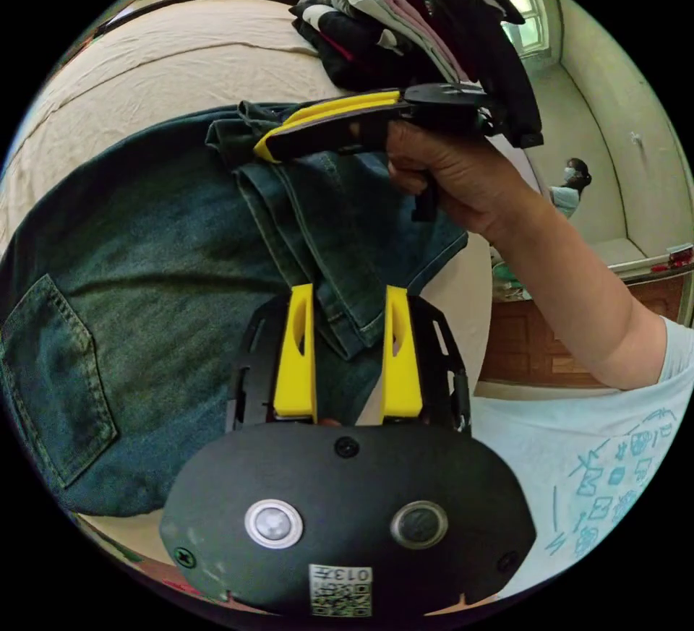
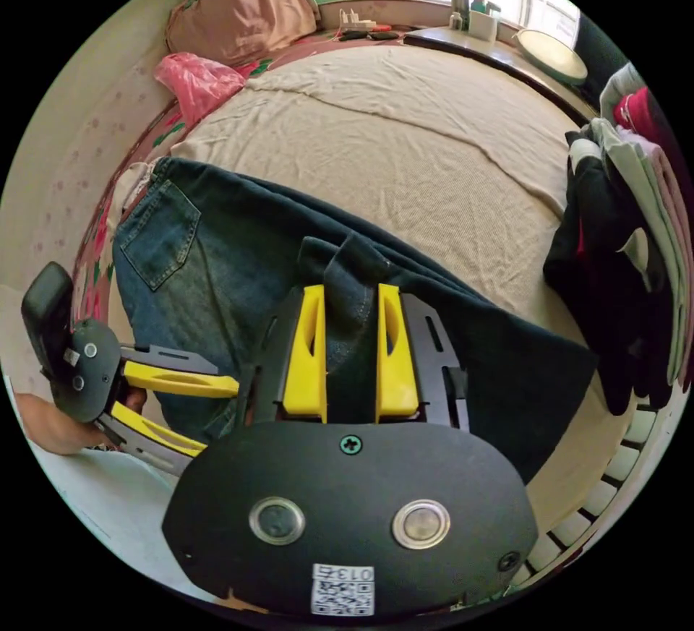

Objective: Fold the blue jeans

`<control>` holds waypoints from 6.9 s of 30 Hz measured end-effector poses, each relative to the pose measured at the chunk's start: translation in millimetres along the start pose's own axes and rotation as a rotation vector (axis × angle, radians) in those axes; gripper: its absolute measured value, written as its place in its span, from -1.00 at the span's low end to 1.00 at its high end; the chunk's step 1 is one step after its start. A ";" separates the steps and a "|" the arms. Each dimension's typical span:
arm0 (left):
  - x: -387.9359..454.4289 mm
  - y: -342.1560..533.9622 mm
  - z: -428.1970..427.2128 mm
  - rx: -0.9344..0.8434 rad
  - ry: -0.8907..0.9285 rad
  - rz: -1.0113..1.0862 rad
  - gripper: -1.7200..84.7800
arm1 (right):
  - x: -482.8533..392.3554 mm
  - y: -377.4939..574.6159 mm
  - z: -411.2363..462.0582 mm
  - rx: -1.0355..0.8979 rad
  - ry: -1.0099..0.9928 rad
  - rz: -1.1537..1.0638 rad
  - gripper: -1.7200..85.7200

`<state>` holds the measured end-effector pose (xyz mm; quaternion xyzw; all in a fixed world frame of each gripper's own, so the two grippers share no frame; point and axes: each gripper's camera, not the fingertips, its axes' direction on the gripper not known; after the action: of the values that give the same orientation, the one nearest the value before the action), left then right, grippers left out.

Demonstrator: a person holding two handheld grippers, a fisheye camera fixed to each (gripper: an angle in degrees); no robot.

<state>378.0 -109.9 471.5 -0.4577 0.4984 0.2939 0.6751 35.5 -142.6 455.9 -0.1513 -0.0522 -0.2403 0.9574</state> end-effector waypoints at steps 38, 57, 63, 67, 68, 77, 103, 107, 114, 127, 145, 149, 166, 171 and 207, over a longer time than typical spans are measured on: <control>-48.0 44.5 -48.9 0.099 0.205 -0.162 -0.69 | 35.0 -61.4 9.8 0.067 -0.154 -0.039 -0.79; -41.7 51.3 -38.6 0.051 0.159 -0.109 -0.83 | 40.1 -64.4 15.3 0.027 -0.067 0.042 -0.82; -49.8 79.8 -49.1 0.058 0.217 -0.104 -0.78 | 64.4 -37.9 -22.0 0.128 -0.192 0.050 -0.78; -26.5 81.1 -53.7 0.081 0.099 -0.013 -0.76 | 37.1 -26.9 -36.9 0.086 -0.111 -0.072 -0.78; -18.3 77.4 -50.8 0.074 0.064 0.010 -0.75 | 24.8 -27.4 -36.1 0.073 -0.077 -0.113 -0.78; 7.0 76.8 -20.8 0.001 -0.090 0.099 -0.75 | -17.8 -27.9 21.6 -0.097 0.080 -0.245 -0.84; 53.8 83.3 23.2 -0.050 -0.279 0.352 -0.83 | 9.0 -6.8 11.1 0.040 0.133 -0.066 -0.92; 40.0 97.2 19.2 0.003 -0.197 0.261 -0.91 | 9.6 0.1 2.2 0.031 0.092 -0.075 -0.94; 39.1 106.2 -2.2 0.064 -0.131 0.183 -0.96 | 51.6 107.1 -84.4 0.209 0.141 0.080 -0.96; 44.3 80.1 32.6 -0.074 -0.215 0.275 -0.96 | 40.1 248.8 -47.2 -0.029 0.447 0.059 -0.96; 104.6 -127.0 99.2 -0.075 -0.147 0.427 -0.97 | 45.0 314.6 -64.7 0.115 0.442 0.147 -0.96; 124.8 -105.6 71.7 0.045 -0.122 0.479 -0.97 | 76.9 307.2 -96.2 0.227 0.390 0.170 -0.96; 107.5 -19.7 44.4 0.094 -0.445 0.311 -0.97 | 204.9 196.9 -75.2 0.197 0.043 0.158 -0.97; 105.8 -0.6 56.1 0.018 -0.622 0.344 -0.97 | 160.6 209.5 -60.1 0.184 0.114 0.014 -0.96; -1.5 23.3 -27.6 0.010 -0.176 -0.050 -0.90 | -147.4 259.2 -2.8 0.170 0.051 -0.472 -0.75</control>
<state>346.5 -125.4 463.0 -0.4390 0.4270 0.3136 0.7257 29.4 139.4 359.3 -0.0478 -0.0817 -0.4555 0.8852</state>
